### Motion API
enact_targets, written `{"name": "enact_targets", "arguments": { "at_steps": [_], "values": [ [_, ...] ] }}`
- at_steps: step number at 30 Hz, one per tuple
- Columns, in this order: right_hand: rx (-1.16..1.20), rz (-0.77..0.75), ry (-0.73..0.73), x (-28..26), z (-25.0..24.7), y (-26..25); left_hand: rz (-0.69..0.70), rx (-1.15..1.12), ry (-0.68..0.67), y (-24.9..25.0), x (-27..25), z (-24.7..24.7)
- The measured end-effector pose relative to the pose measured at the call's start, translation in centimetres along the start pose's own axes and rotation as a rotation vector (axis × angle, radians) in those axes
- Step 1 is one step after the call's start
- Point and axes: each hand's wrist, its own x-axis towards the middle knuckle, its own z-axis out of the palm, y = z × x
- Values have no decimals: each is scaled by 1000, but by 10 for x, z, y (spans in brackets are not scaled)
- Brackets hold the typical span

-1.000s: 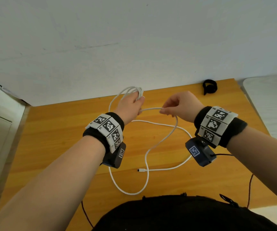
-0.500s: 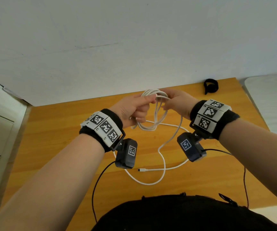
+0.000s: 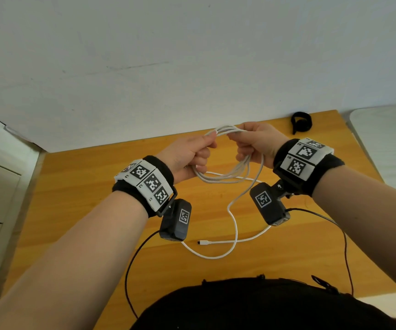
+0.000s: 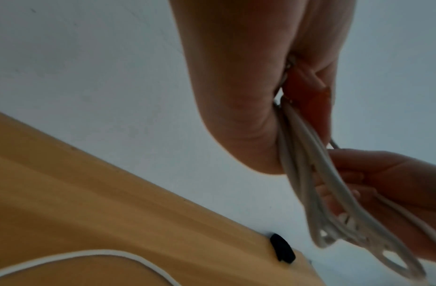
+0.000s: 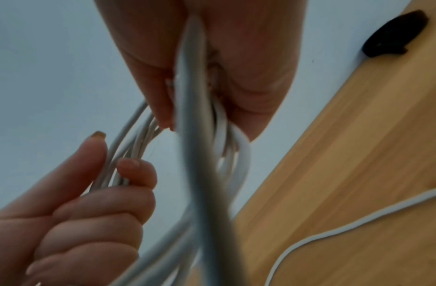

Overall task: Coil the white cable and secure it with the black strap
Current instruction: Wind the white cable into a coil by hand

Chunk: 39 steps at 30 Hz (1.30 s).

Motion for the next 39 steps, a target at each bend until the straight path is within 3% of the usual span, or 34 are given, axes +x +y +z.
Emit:
{"name": "enact_targets", "arguments": {
  "at_steps": [7,13,18,22,26,31,39],
  "values": [
    [29,-28,105,5,-1,-3,46,27,17,5,2,10],
    [-63,0,36,-3,-3,3,60,18,67,5,4,7],
    [-206,78,47,-10,-10,18,83,-66,216,7,7,-7],
    [-48,149,-14,-21,-11,25,90,-110,313,10,8,-17],
    [97,36,148,-19,-13,23,-9,-150,257,8,8,-18],
    [-60,42,274,-9,-10,22,-31,-243,152,10,3,-12],
    [-334,190,12,-15,16,45,59,-617,158,23,6,-10]
  ]
}}
